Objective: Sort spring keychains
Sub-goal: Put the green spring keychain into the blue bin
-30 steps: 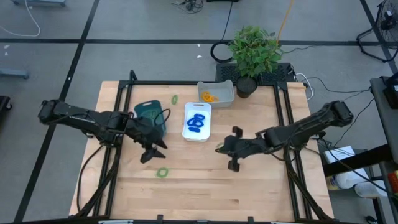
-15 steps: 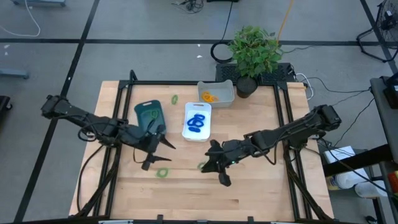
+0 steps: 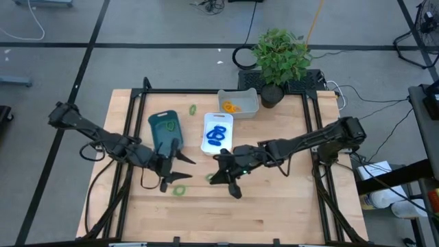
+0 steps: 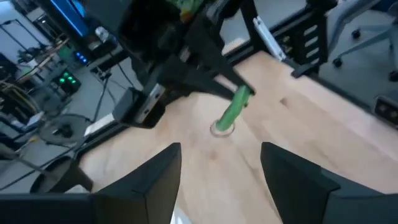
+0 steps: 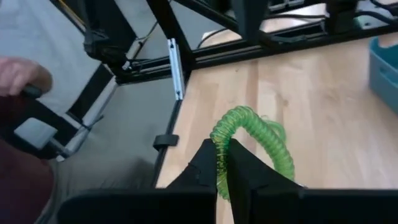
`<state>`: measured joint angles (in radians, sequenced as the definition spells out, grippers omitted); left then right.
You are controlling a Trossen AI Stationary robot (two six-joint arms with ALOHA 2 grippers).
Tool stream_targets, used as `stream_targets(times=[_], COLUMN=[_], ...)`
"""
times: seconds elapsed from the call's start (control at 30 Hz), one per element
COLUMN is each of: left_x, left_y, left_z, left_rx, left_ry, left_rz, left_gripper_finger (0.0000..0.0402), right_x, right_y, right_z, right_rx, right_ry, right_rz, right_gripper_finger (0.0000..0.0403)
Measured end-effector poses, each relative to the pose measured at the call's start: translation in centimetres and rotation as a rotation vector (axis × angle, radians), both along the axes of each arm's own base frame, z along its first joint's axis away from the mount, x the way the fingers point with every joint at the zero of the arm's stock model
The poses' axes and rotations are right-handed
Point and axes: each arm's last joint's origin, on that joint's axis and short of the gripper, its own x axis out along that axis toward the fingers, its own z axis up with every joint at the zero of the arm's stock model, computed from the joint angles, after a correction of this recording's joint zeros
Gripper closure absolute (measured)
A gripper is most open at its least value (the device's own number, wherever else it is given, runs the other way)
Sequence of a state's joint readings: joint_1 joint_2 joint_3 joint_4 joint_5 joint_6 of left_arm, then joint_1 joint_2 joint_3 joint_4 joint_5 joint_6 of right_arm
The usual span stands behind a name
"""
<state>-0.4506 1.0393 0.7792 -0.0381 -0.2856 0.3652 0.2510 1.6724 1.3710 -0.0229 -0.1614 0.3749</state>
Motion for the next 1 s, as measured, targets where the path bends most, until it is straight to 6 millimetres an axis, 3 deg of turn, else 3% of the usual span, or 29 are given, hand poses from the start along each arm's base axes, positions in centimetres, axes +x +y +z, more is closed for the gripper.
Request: stream_targets(times=[0.47,0.7,0.83,1.0], left_x=[3.3,5.5,6.3,6.2], left_y=[-2.0,-3.1,-4.1,-4.7], left_z=[-1.4,-1.3,-0.3,0.4], left_rx=[0.116,0.149,0.154,0.136], left_ry=[-0.102,-0.031,-0.029,0.045], left_rz=[-0.013,-0.021,-0.042,-0.051], left_gripper_finger=[0.0174,0.0188,0.0213,0.0284], right_x=[0.8,0.7,0.7,0.6], right_y=[-0.8,-0.8,-0.7,-0.6], right_z=[0.7,0.7,0.7,0.6], right_rx=[0.0,0.003,0.008,0.007], right_ry=[-0.029,-0.022,-0.018,-0.01], right_rz=[0.01,0.02,0.031,0.033], right_gripper_finger=[0.0402,0.0402,0.0402,0.0403])
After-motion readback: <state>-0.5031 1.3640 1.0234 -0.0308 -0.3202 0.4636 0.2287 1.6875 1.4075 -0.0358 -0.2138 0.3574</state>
